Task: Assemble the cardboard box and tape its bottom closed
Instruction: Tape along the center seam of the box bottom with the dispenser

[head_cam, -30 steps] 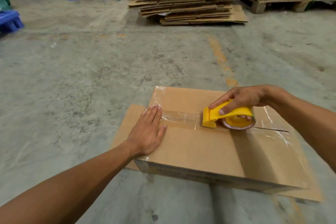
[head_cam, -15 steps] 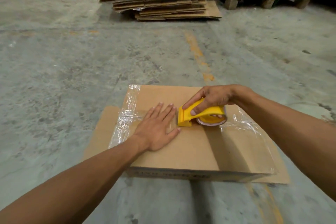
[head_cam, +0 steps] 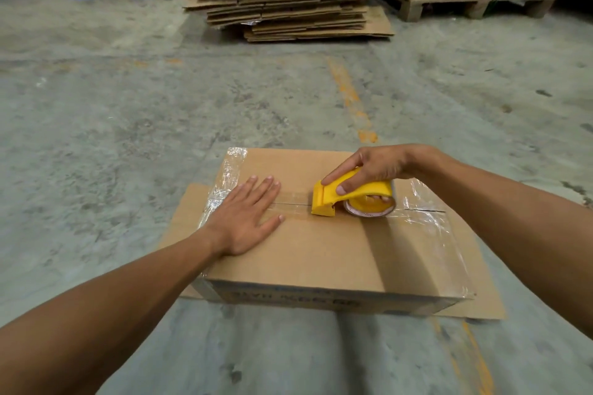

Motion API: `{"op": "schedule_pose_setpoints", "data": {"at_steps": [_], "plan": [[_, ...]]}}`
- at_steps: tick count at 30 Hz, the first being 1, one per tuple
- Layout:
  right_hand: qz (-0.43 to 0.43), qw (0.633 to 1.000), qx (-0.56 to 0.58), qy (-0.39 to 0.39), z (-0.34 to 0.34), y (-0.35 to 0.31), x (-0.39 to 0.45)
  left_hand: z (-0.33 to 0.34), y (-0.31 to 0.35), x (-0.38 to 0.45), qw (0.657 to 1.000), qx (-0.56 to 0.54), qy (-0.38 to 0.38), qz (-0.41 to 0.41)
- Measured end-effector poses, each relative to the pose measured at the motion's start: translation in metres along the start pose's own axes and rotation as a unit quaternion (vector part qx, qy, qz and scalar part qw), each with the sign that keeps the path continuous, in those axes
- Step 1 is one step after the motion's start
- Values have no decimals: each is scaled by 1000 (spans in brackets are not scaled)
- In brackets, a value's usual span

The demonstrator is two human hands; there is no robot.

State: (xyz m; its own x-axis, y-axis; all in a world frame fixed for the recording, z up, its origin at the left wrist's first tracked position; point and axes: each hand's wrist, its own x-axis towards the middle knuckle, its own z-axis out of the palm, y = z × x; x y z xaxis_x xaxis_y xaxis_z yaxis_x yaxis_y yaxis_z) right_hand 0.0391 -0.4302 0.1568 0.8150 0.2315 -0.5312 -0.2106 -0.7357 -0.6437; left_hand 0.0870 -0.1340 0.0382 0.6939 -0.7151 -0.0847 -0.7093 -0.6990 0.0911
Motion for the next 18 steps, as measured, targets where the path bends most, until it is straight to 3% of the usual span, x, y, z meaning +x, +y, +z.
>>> {"op": "schedule_pose_setpoints", "data": {"at_steps": [6,11,13,18], "plan": [[29,999,-43,16,-46,57,-51,-2,3,-1,1000,4,-2,-5],[63,997,21,28,-57,127,-112,-4,20,3,1000,8,-8,-19],[54,998,26,32,-54,133,-112,-9,53,16,1000,18,-21,-10],[47,998,0,35,-58,127,-105,-11,188,77,990,-3,-20,136]]}}
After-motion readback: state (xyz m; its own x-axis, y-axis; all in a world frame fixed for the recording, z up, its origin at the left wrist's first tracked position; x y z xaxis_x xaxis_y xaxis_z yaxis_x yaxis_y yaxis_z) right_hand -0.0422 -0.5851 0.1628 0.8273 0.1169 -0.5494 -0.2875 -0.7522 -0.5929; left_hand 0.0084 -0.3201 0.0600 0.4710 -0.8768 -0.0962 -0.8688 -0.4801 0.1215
